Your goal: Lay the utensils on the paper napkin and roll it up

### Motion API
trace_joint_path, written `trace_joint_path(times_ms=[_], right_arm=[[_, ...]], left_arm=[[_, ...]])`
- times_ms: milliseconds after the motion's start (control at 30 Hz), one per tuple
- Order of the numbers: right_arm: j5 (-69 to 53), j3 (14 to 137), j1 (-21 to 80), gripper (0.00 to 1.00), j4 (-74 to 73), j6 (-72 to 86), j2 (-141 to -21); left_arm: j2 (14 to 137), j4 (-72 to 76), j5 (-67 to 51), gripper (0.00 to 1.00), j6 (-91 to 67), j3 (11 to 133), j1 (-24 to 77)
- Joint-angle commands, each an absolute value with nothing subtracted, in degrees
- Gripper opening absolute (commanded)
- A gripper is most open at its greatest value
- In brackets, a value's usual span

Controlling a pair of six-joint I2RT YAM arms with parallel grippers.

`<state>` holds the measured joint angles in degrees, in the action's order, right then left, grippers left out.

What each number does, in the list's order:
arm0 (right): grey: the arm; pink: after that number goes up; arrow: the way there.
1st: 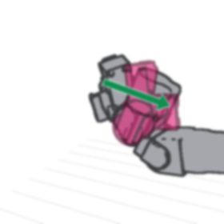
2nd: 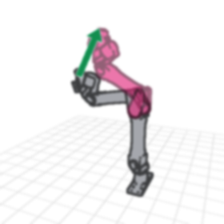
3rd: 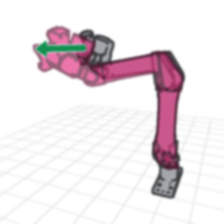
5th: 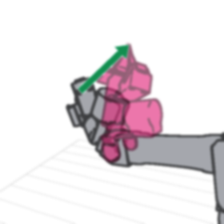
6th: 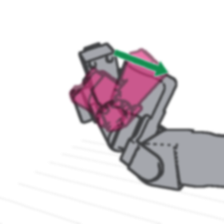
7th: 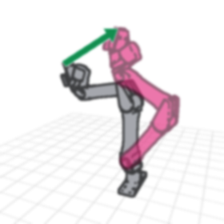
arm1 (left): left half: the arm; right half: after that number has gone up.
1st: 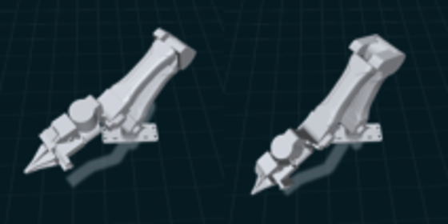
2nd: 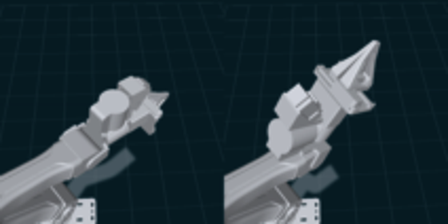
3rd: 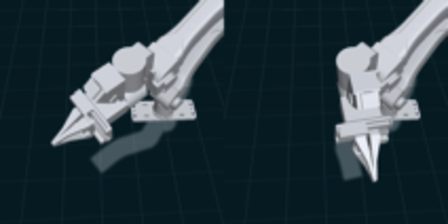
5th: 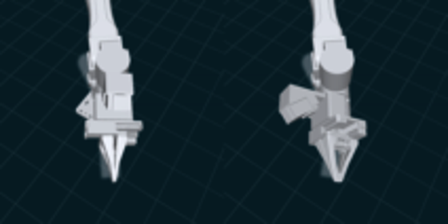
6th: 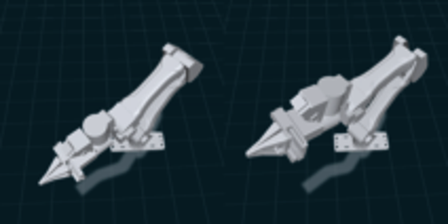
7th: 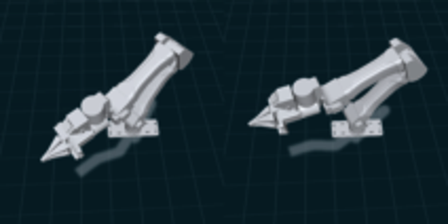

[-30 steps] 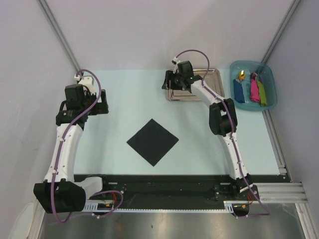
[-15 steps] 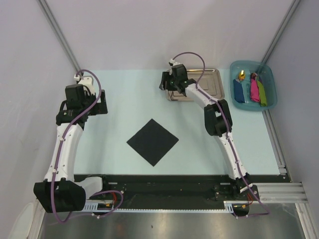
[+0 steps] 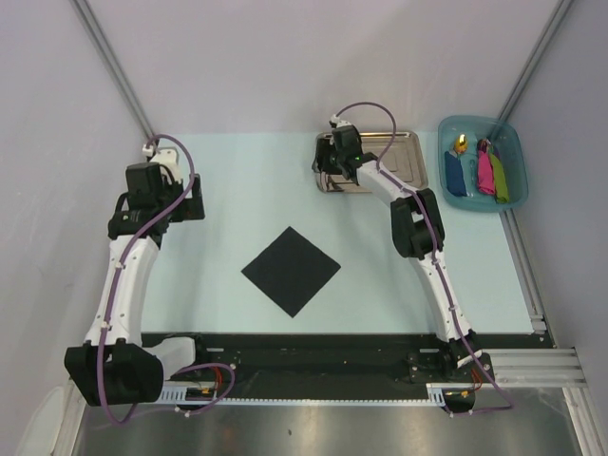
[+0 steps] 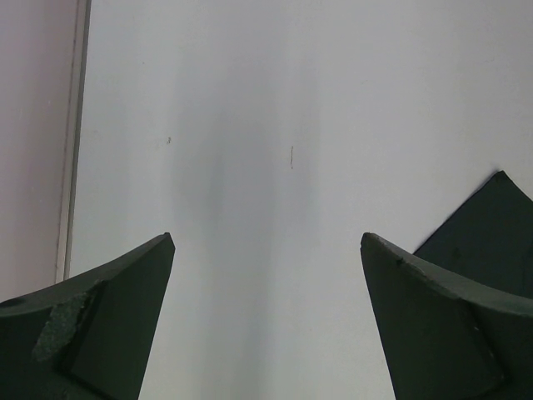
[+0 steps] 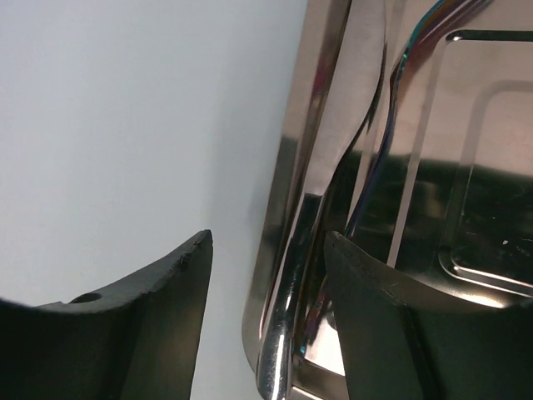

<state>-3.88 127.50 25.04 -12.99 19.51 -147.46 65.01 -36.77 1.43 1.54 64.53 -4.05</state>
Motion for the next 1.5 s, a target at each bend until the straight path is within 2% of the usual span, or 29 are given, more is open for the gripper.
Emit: trace_joint_path(times_ms=[0,533,1267,1367,1467], right_arm=[[-1.58,127.35,25.05,0.60,-10.64,19.25,-148.27],[-1.58,127.97,24.79,0.52,-9.67,20.91,-150.38],[-5.54,126.91,22.94,0.32,-10.72,24.87,-150.82],[-4.22,127.18,23.11,0.27,-11.51,25.05,-150.82],[-1.76,128.05,23.38,0.26,-13.35,24.79,-150.91]], left_arm=[[64.69,-35.86,2.20,1.00,2.55,64.25,-4.39],[66.36,-36.74,2.73,1.00,1.93,65.74,-4.39],[68.38,-37.00,4.31,1.00,1.93,66.97,-4.48],[68.38,-37.09,4.31,1.00,1.84,67.06,-4.48],[68.29,-37.09,4.31,1.00,1.76,67.15,-4.40]])
